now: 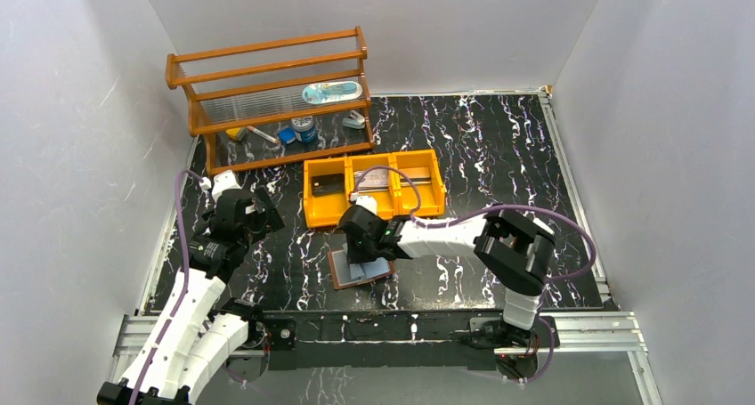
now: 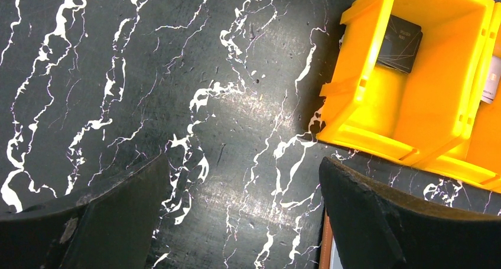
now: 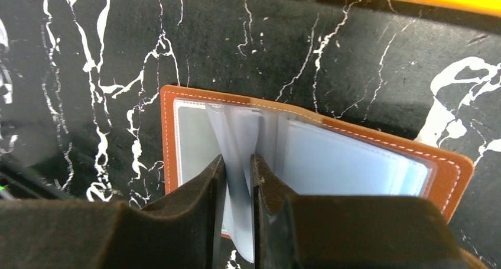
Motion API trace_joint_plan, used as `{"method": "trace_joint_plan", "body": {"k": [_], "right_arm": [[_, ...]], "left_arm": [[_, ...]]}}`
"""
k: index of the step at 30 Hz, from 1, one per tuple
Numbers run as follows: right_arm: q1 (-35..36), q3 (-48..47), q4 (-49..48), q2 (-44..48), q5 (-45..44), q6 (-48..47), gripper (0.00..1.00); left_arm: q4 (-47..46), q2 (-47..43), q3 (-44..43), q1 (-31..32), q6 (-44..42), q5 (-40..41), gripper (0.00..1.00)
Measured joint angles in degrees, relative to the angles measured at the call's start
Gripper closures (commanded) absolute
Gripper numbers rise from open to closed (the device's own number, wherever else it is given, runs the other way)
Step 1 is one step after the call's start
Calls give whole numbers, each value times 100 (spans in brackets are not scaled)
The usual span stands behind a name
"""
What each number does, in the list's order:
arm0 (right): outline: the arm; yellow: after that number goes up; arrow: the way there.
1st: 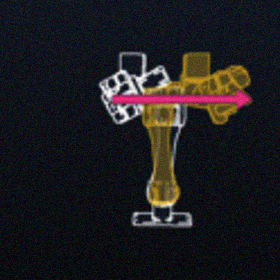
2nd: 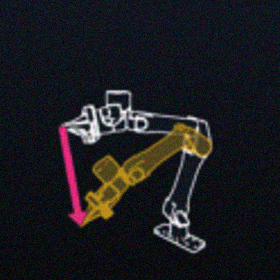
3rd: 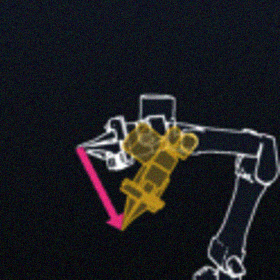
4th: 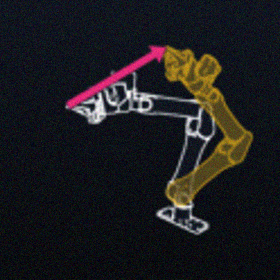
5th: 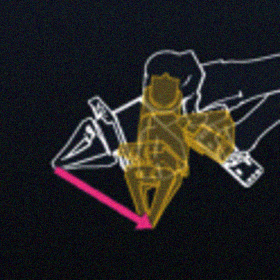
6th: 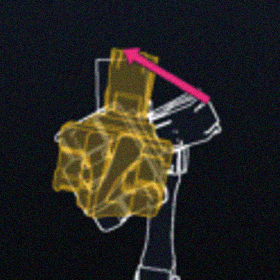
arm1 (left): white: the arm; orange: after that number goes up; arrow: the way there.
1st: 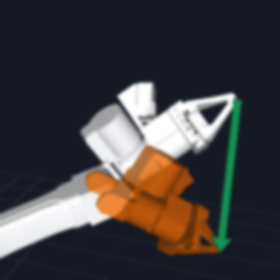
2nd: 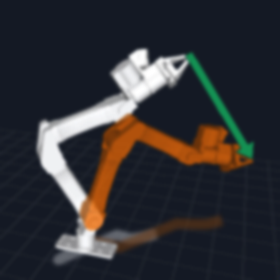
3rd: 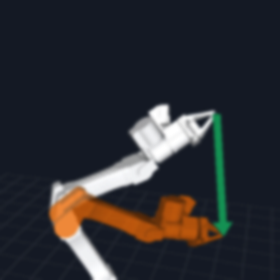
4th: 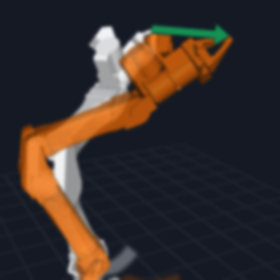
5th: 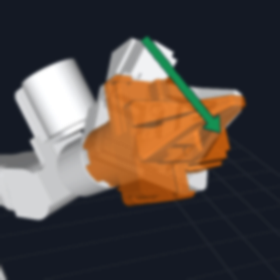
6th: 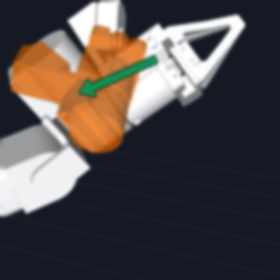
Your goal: Take the credit cards out of the card holder
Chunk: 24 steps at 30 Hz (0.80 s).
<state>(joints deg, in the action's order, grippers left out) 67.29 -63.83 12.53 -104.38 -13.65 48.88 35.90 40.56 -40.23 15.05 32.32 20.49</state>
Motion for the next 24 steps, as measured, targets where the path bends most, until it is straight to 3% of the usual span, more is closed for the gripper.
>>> {"method": "trace_joint_plan", "body": {"k": [5,12,17,24], "right_arm": [[-387,723,-944,306,802,350,77],[-841,1829,-2339,634,1672,1137,75],[-999,2253,-2992,693,1993,1600,74],[-1069,2540,-3462,693,2140,1985,73]], "left_arm": [[-17,17,0,0,-24,-50,2],[-175,105,11,-7,-160,-481,2],[-772,195,247,-22,-284,-2100,6],[-2000,730,1191,-22,402,-4562,9]]}}
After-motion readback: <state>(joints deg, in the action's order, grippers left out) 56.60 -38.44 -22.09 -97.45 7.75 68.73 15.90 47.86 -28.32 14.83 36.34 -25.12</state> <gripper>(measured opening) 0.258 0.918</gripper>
